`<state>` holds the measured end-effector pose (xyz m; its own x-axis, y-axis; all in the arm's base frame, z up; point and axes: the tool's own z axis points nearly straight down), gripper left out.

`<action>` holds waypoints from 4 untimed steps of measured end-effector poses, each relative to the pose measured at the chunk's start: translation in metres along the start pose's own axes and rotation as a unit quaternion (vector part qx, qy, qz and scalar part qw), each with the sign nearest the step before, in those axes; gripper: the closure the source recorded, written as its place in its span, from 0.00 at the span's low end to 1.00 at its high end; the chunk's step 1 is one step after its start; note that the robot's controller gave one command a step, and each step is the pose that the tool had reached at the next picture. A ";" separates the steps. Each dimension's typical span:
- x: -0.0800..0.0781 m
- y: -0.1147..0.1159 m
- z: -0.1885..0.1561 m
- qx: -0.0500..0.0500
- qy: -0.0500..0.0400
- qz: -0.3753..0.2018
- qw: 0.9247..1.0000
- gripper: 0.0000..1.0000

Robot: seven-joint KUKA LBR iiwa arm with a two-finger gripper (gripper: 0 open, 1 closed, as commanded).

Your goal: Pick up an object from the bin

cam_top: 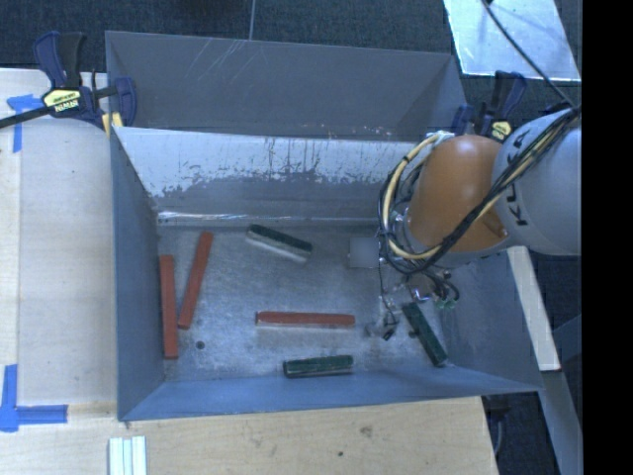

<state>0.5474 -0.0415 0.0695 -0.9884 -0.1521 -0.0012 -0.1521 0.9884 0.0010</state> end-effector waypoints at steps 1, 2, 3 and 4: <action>0.006 0.089 -0.001 -0.001 0.000 -0.070 0.998 0.00; 0.006 0.085 -0.001 0.001 -0.001 -0.068 0.998 1.00; -0.005 0.106 -0.038 0.001 -0.003 -0.153 0.988 1.00; 0.003 0.102 -0.162 0.001 -0.001 -0.162 0.987 1.00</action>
Offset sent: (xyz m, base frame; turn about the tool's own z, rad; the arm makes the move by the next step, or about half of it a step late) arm -0.0195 0.0831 0.0005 -0.1336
